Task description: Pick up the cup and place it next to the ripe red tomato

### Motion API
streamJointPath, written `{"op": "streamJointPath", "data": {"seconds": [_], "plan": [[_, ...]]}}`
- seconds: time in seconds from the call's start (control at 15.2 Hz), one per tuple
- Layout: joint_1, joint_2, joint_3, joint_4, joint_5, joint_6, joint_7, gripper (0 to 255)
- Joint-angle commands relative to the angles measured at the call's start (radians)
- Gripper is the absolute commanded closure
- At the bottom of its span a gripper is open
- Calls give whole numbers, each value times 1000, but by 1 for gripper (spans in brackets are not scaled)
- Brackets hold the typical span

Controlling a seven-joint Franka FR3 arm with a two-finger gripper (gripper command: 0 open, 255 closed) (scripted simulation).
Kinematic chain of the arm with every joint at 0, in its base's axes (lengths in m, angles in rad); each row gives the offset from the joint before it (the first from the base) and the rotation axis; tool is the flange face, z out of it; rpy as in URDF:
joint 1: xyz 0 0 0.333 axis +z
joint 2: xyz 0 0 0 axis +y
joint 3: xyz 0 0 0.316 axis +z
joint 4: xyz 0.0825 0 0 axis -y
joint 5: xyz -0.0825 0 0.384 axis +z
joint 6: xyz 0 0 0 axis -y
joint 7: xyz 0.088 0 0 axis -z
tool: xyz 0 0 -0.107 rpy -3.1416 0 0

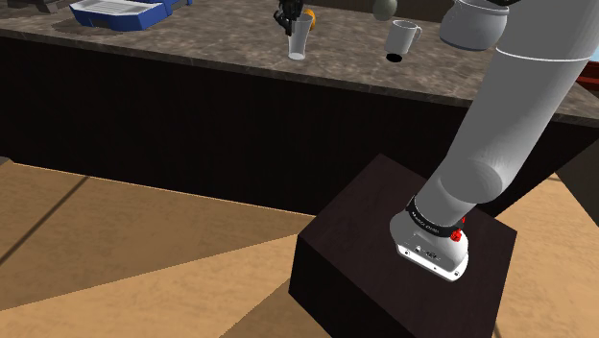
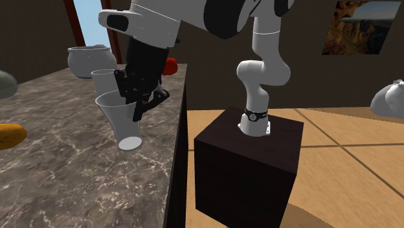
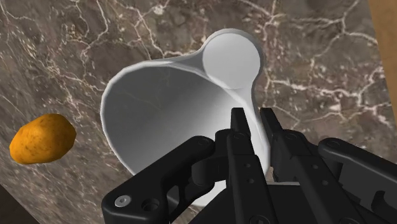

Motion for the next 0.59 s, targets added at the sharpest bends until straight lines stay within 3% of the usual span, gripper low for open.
{"op": "streamJointPath", "data": {"seconds": [0.0,0.53], "plan": [[0,0,0,0,0,0,0,255],[1,-5,2,86,11,-88,-25,255]]}}
